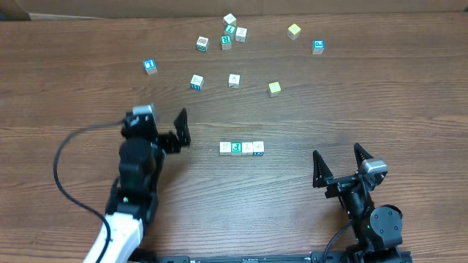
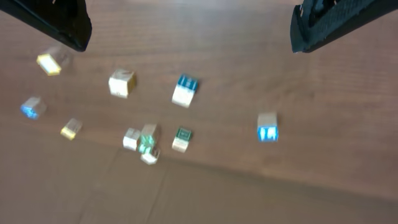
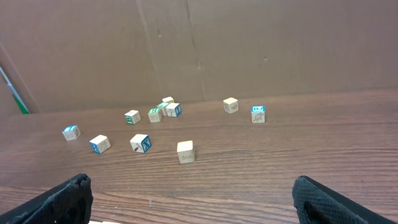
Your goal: Form a horizontal line
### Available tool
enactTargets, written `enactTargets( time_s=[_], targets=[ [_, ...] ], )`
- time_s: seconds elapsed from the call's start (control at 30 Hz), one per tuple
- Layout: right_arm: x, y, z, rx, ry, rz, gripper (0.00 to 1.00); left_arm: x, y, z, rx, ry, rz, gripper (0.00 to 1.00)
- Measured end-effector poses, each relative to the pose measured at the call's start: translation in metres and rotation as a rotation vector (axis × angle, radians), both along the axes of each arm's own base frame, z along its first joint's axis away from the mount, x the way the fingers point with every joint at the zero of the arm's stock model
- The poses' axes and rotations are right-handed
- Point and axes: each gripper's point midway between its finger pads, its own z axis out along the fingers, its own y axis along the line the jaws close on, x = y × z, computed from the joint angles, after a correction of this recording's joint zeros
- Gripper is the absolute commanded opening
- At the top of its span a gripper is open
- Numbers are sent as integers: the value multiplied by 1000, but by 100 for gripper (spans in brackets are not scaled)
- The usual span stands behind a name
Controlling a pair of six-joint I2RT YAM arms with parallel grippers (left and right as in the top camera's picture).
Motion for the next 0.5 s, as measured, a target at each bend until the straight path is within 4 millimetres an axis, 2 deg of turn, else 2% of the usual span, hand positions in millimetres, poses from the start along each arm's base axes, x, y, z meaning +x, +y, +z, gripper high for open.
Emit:
enactTargets(
  time_s=[0.17, 0.33, 0.5],
  targets=[
    [0, 0, 0, 0, 0, 0, 100, -27, 5, -24, -14, -32, 2, 99],
    [0, 0, 0, 0, 0, 0, 100, -45, 8, -30, -26, -80, 3, 99],
    [0, 0, 0, 0, 0, 0, 100, -55, 10, -40, -24, -63, 4, 99]
  ],
)
